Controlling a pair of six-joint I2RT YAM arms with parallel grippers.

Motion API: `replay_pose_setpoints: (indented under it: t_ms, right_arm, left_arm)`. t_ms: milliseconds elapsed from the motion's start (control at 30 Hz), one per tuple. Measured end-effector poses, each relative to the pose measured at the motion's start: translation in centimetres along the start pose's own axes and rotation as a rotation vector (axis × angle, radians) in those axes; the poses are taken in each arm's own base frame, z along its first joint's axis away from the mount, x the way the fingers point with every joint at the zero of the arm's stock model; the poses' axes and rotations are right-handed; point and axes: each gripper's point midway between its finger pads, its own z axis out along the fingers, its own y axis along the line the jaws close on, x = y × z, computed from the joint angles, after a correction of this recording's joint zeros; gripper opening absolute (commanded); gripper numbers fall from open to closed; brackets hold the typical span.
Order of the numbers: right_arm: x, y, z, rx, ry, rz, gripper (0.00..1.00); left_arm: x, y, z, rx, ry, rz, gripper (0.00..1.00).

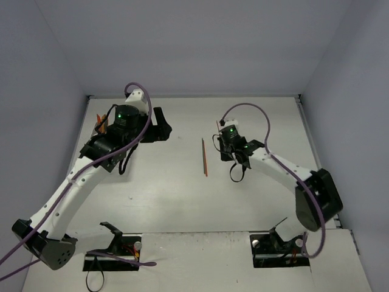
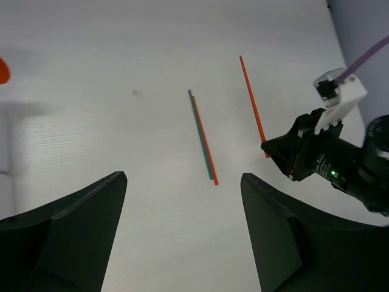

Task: Sort the eating utensils into containers

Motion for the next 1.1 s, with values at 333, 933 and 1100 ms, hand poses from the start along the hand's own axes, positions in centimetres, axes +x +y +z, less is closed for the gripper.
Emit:
replay_pose_setpoints:
  t_ms: [333,933,1100]
  right_arm:
    - [-8.3,5.5,-12.4,-0.304,-0.383,-0.055,0.0]
    - [-8.5,9.6,-15.2,-0.465,-0.411,-0.112,0.0]
    - [-8.6,9.8,-15.4,-0.476,-0.415,-0.11,0.0]
  left_arm:
    - [-0.5,-6.8,2.2,0.179,0.002,-0.061,0.73]
    - [-0.3,-10.3,5.2,0.218,-0.026,-0.089,0.52]
    - [-0.9,-10.6,5.5,0.218,-0.055,-0.101,0.32]
